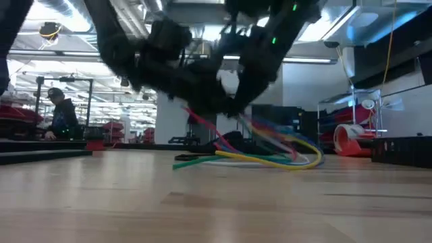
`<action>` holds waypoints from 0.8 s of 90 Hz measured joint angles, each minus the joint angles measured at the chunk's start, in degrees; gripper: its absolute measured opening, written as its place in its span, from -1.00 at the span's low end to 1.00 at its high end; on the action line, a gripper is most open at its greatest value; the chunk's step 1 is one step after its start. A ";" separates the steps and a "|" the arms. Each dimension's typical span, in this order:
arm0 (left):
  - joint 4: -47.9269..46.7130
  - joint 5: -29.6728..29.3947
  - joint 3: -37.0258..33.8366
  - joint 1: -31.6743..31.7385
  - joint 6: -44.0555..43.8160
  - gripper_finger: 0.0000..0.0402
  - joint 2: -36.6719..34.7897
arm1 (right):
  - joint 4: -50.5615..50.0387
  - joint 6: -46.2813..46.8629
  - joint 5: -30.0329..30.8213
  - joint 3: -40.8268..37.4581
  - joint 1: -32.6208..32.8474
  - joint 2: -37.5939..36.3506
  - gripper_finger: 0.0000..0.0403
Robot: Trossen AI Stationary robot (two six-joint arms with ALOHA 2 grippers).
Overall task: Ziptie cables
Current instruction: Wrap the cable wires with the left black ziptie
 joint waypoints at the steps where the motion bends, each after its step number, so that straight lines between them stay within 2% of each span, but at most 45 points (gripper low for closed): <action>1: 0.67 0.13 -0.19 -0.08 -0.45 -1.00 0.56 | 0.24 0.14 -0.18 0.01 0.00 0.42 -0.96; 11: 6.87 2.27 -0.85 -0.32 -4.70 -1.00 6.40 | 1.61 1.21 -4.36 0.01 -0.09 3.44 -0.96; 21: 12.36 2.61 -0.90 -0.57 -4.50 -1.00 9.87 | 2.36 3.67 -4.93 0.07 -0.04 4.45 -0.90; 33: 11.99 2.16 -0.76 -1.09 -3.96 -1.00 10.02 | 2.83 8.41 -4.89 0.10 0.02 4.36 -0.76; 58: 13.64 2.48 -0.52 -1.23 -6.64 -1.00 10.03 | 1.45 8.74 -4.24 0.11 -0.07 1.60 -0.37; 72: 13.48 2.34 -0.55 -1.25 -6.32 -1.00 10.03 | 0.13 9.62 -4.42 0.12 0.00 1.63 -0.26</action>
